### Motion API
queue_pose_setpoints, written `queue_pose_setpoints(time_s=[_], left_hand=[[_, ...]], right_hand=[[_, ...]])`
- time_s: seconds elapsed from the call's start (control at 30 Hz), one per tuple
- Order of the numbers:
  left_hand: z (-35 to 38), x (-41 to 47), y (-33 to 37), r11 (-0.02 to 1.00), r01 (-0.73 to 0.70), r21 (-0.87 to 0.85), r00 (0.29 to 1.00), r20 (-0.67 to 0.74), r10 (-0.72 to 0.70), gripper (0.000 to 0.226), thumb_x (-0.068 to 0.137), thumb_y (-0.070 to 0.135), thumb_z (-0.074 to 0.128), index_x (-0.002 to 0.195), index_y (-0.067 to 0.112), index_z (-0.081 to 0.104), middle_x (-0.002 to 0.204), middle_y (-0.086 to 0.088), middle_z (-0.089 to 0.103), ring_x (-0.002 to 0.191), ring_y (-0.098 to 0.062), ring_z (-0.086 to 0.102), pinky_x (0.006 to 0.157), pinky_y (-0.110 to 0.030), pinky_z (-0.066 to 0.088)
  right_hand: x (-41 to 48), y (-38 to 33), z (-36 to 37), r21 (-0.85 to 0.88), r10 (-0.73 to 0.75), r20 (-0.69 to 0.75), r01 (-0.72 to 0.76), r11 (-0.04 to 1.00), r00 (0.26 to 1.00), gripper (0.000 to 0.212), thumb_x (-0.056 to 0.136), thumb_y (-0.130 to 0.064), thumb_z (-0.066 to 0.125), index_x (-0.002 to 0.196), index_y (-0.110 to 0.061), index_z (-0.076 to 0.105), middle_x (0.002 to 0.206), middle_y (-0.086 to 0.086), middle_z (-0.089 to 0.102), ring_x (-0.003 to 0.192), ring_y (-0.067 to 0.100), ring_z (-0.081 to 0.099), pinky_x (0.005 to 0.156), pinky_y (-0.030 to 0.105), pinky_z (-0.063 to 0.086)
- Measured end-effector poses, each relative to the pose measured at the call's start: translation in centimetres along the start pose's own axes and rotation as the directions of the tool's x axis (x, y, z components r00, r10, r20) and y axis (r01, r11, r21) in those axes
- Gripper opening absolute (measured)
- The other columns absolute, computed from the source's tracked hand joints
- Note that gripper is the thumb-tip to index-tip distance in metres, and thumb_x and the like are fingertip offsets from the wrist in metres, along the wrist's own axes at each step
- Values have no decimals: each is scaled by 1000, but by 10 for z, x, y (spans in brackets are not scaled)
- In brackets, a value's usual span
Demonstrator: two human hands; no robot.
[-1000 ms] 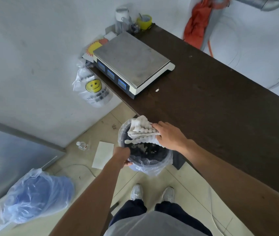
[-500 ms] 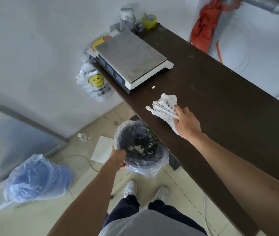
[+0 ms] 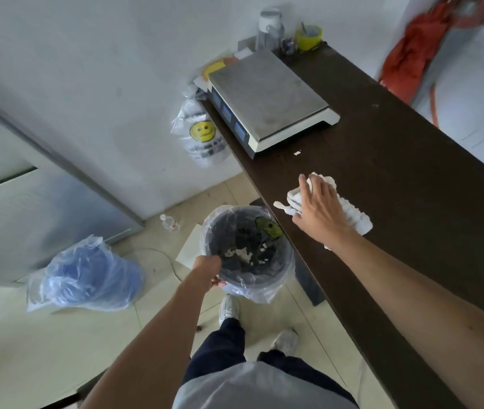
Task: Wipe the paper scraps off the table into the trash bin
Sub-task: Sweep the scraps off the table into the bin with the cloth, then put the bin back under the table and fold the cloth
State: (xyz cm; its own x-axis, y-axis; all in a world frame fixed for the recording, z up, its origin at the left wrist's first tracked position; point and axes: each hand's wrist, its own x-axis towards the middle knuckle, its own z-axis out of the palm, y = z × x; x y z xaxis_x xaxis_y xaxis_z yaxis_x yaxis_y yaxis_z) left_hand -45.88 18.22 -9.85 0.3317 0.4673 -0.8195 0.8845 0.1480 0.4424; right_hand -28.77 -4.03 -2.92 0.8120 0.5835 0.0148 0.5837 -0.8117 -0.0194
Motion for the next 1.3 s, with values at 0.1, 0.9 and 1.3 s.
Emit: queue_pose_setpoints(time_s=[0.1,0.9,1.3], left_hand=[[-10,4,1,999,6,-43,1000,-5,-6,21,94,-1,42,112,-3,54,97,-20,60,55,-25,59,39,-26,51],[-137,164,36,968,117,-223,992,-19,-124,37,96,5,50,131,-5,54,85,-10,58,64,-21,60,56,-34,59],[-124,273,23,933,166,-320,985,12,-172,23,98,13,58,118,1,58,100,-15,63,65,-19,62,53,-31,60]], right_hand=[[14,-20,-3,-5,-73,18,73,997,997,85,79,-34,69,146,3,30,135,25,44,123,36,47,103,45,43],[131,-174,111,313,145,548,-363,878,824,71,91,-39,62,145,-6,29,138,14,45,122,31,52,93,42,48],[187,-201,248,373,379,709,-773,514,594,43,91,-32,58,129,-12,53,120,11,63,103,32,64,88,48,56]])
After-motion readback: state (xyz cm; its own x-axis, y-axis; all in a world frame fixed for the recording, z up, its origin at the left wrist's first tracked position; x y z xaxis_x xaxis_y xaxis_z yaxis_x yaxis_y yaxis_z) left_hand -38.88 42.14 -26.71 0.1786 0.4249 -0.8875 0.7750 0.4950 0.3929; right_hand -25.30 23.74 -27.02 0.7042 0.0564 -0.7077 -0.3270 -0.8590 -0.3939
